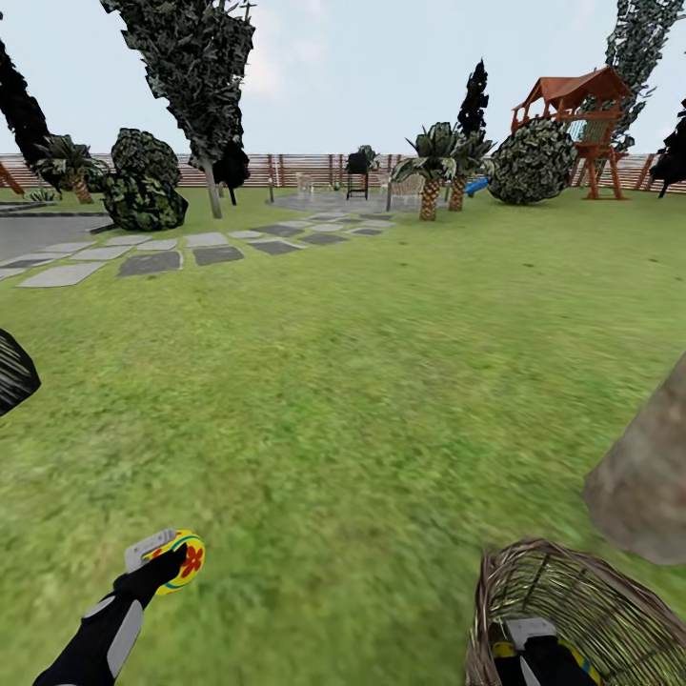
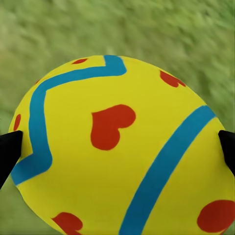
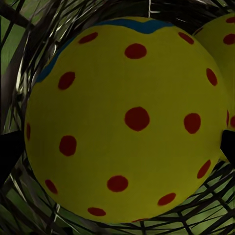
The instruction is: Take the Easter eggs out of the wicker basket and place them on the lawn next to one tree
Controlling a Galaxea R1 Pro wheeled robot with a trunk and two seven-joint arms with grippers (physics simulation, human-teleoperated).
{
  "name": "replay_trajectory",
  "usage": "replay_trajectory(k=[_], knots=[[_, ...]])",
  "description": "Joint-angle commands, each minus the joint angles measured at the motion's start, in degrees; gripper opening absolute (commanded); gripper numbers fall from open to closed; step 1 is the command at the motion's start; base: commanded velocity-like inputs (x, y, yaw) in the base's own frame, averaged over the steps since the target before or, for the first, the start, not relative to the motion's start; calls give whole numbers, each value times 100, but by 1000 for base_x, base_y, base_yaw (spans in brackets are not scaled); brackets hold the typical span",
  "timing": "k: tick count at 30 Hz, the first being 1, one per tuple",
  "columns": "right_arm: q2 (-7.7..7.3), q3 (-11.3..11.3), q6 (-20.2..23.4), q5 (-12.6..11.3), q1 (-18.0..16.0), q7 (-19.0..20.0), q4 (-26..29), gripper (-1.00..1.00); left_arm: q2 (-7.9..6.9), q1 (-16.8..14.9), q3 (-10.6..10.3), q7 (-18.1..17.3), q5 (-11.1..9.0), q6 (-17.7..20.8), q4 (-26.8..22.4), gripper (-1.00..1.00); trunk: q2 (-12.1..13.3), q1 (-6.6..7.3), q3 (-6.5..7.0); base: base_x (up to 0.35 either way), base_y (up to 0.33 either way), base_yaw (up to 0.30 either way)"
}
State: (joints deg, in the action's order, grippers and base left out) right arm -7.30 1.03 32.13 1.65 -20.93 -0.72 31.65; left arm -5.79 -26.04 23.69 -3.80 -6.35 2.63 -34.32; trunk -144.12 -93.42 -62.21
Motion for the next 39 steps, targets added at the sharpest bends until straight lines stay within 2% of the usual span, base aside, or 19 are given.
replay_trajectory(k=[1,8,9,39], knots=[[0,16,30,-50,1,2,8,100,6,-1,22,-42,-59,27,-4,-100,-2,1,-5,0,0,0],[-7,1,21,-55,1,2,15,100,34,-3,22,-42,-59,27,-4,-100,-2,1,-5,0,0,0],[-14,-16,19,-58,1,3,23,-100,34,-4,22,-42,-59,27,-4,-100,-2,1,-5,0,0,0],[16,46,21,-53,1,-7,34,-100,48,0,22,-42,-54,29,4,-100,0,3,17,0,0,0]])
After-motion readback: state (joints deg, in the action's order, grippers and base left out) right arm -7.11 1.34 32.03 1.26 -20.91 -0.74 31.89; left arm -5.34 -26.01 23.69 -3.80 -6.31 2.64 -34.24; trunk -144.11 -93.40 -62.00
